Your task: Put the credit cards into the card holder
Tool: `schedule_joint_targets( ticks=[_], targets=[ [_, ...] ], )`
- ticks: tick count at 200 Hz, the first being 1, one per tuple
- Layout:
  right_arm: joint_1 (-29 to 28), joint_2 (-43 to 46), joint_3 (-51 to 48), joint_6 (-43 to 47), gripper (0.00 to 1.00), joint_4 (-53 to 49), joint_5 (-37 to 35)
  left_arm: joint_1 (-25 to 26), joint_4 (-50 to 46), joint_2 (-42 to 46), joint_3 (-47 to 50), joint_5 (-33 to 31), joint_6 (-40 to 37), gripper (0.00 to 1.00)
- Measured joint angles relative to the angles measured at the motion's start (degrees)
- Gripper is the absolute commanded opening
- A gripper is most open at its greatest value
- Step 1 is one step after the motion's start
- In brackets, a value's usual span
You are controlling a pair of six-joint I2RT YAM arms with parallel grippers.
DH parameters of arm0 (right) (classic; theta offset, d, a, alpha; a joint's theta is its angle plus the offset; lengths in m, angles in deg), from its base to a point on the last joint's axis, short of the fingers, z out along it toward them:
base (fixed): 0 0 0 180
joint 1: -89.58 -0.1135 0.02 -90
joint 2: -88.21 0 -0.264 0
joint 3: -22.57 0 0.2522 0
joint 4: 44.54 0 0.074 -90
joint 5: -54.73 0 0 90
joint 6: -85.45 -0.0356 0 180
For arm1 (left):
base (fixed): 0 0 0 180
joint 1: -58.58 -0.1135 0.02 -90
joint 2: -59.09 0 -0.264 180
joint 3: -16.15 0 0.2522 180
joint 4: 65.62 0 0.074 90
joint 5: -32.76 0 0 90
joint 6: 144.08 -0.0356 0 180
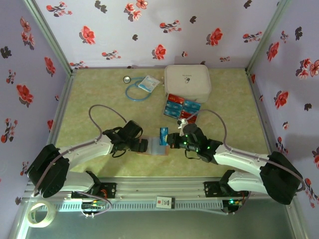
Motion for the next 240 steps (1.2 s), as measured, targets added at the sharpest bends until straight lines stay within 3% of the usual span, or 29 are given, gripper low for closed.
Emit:
schedule_joint_targets(
  ticks=[56, 167, 240],
  targets=[
    [-0.1, 3.3, 1.3, 4.3, 0.00, -12.9, -3.8, 0.0, 3.3, 0.0, 0.7, 2.3, 1.8, 1.00],
    [1.8, 0.8, 5.7, 13.5, 0.00, -24.6, -12.2, 0.1, 5.8, 0.0, 1.0, 3.7, 4.3, 1.00],
    [2.6, 3.5, 6.6, 12.9, 0.00, -24.8, -6.4, 0.1, 3.9, 0.1, 1.0, 2.5, 3.8, 1.00]
  ],
)
